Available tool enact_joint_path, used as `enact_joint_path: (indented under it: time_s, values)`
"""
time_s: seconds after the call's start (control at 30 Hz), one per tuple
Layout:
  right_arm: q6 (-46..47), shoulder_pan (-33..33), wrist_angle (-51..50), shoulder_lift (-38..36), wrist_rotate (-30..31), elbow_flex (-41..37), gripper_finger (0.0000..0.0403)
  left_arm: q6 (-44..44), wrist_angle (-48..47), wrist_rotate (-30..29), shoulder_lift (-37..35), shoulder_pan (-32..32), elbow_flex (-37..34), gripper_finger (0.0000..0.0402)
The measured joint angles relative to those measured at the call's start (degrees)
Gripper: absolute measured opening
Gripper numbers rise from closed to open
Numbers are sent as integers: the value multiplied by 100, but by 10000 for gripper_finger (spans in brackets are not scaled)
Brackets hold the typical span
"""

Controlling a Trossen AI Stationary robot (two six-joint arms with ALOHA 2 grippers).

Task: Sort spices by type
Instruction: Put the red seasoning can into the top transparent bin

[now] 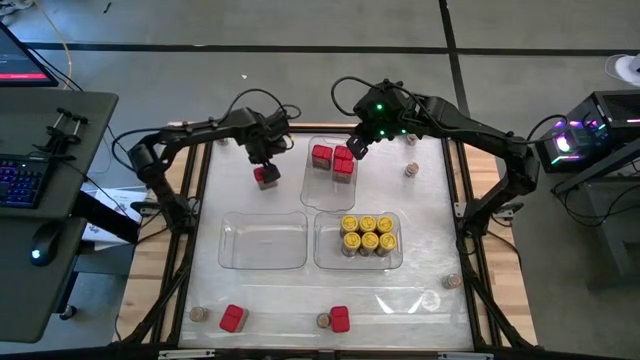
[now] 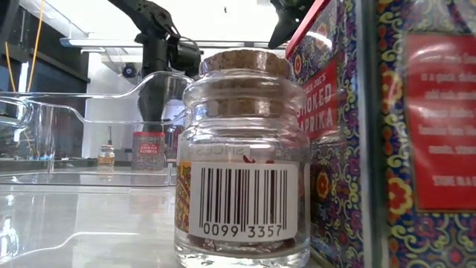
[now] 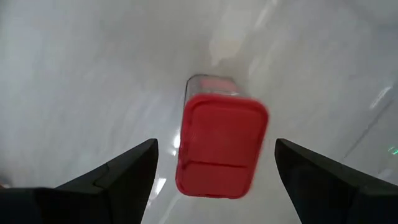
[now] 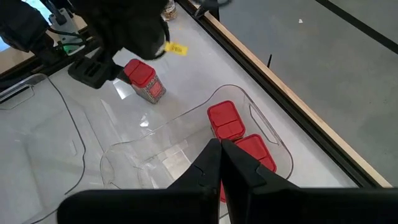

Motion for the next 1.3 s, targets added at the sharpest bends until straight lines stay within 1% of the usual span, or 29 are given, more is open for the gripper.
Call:
enact_joint_path:
  time_s: [0.3, 0.5, 0.57, 0.6, 0.73, 0.83, 0.97, 1.13, 1.23, 1.3]
  values:
    - [-2, 0, -3, -1, 0, 0, 0, 127, -38, -47, 562, 0, -2, 310]
    - [-4, 0, -4, -1, 0, 0, 0, 106, 14, -23, 715, 0, -2, 305]
    - [-4, 0, -15, -1, 0, 0, 0, 33, -27, -16, 720, 0, -2, 287]
    - [-4, 0, -26, -1, 0, 0, 0, -12, -51, -8, 720, 0, -2, 271]
    - [-159, 0, -92, -1, 0, 0, 0, -39, -137, -22, 707, 0, -2, 183]
    - [-332, 0, -133, -26, -6, 0, 0, 43, -113, -205, 636, 41, 5, 180]
    - [-406, 0, -191, -250, -24, 0, 0, 91, -184, -282, 431, 202, 395, 180]
    - [-303, 0, -215, -700, 24, 0, 0, -49, -75, -249, 28, 220, 1273, 180]
    - [-301, 0, -213, -933, 33, 0, 0, -172, 192, -137, -139, 108, 1872, 180]
    - [-280, 0, -212, -1034, 58, 0, 0, -194, 531, 70, -185, -17, 2170, 180]
